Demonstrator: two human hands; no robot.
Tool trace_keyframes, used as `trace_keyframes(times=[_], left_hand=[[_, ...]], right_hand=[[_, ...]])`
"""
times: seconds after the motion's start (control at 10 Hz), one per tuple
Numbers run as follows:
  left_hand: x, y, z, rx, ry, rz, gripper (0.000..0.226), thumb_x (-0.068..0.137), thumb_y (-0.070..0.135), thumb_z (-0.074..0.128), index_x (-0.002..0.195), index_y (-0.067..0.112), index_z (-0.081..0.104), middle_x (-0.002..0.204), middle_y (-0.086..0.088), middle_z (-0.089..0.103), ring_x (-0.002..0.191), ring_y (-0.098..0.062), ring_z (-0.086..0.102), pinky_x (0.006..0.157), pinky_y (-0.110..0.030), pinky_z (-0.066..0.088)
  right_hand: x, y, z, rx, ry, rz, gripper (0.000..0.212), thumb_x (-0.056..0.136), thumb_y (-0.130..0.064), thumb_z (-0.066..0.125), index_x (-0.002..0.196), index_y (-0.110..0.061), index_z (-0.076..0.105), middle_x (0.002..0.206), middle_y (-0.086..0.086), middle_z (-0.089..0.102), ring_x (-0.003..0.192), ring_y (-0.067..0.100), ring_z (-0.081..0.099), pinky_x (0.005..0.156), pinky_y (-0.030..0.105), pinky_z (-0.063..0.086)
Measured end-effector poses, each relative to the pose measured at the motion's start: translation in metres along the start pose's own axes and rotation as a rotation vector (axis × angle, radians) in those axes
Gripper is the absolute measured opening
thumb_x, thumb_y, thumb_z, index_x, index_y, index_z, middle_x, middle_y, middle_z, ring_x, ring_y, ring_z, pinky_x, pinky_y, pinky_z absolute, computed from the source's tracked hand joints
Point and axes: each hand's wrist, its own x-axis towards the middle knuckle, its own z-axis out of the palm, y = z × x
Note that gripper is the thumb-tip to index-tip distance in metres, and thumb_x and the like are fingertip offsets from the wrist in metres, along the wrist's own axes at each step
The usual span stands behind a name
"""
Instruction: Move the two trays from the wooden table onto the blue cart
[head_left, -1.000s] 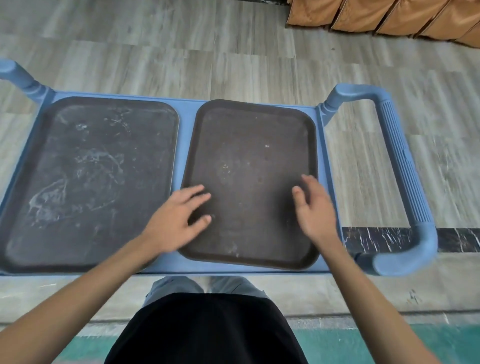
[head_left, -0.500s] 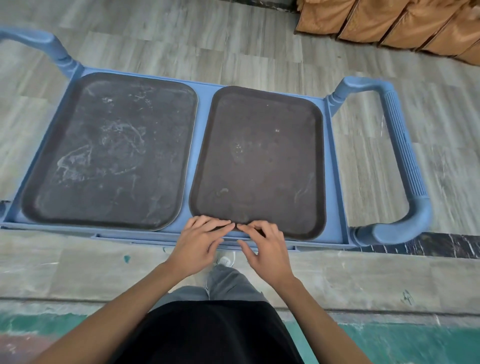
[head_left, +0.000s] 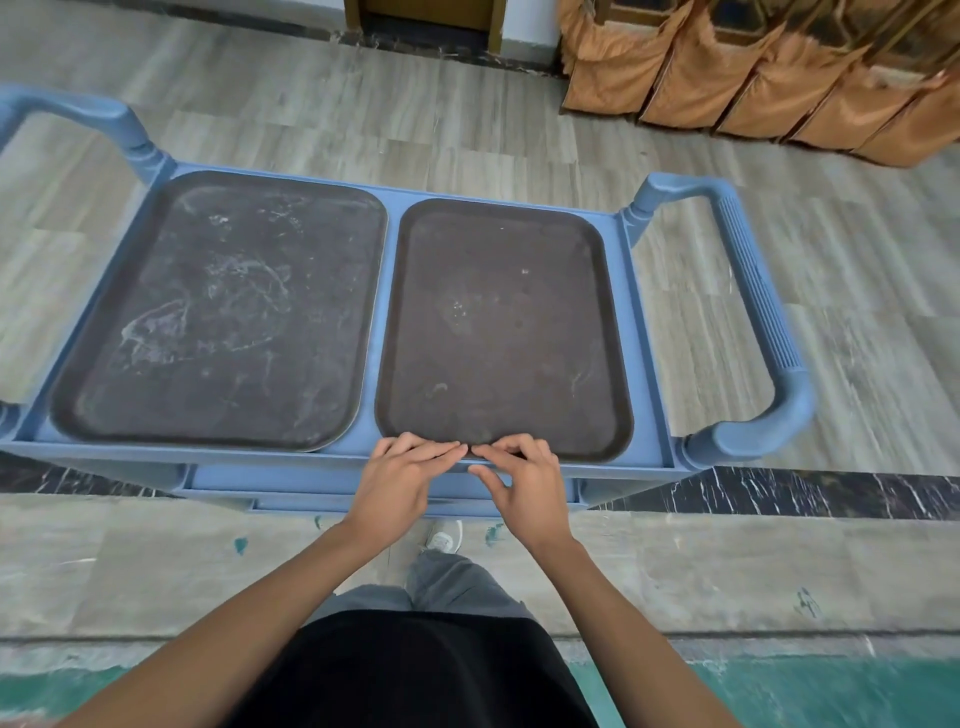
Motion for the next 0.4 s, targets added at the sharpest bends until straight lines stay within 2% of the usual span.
trace_keyframes(times=[0.1,0.2,0.3,0.4], left_hand=[[0.001,0.000,-0.003,-0.017,-0.054,-0.021,0.062,0.084,-0.011,0.061,0.135,0.023,0.066,0.129,0.011,0.070,0.106,-0.021,0.064,0.090,-0.033,0.041],[0.002,-0.002,-0.004,-0.016,-0.168,-0.008,0.057,0.095,0.005,0.050,0.148,0.026,0.052,0.147,0.013,0.056,0.126,-0.016,0.053,0.105,-0.030,0.033],[0.002,0.001,-0.022,-0.009,-0.256,-0.045,0.058,0.099,0.023,0.046,0.156,0.029,0.035,0.161,0.014,0.037,0.147,-0.016,0.032,0.117,-0.030,0.024],[0.013,0.002,-0.059,0.061,-0.228,-0.026,0.065,0.099,0.033,0.046,0.160,0.032,0.022,0.168,0.009,0.019,0.156,-0.020,0.014,0.123,-0.037,0.018]], right_hand=[[-0.003,-0.004,-0.002,0.001,-0.003,0.003,0.026,0.088,-0.032,0.080,0.112,-0.023,0.079,0.102,-0.001,0.064,0.092,0.022,0.059,0.085,0.041,0.050],[0.003,-0.014,-0.008,-0.041,-0.097,0.073,0.039,0.087,-0.052,0.074,0.116,-0.026,0.078,0.106,-0.003,0.062,0.099,0.020,0.057,0.094,0.039,0.047],[0.022,-0.036,-0.026,-0.132,-0.322,0.164,0.067,0.079,-0.080,0.058,0.123,-0.032,0.073,0.120,-0.003,0.063,0.115,0.021,0.057,0.099,0.035,0.045],[0.044,-0.059,-0.055,-0.147,-0.378,0.185,0.079,0.080,-0.086,0.048,0.136,-0.032,0.064,0.139,0.000,0.059,0.129,0.025,0.053,0.104,0.040,0.046]])
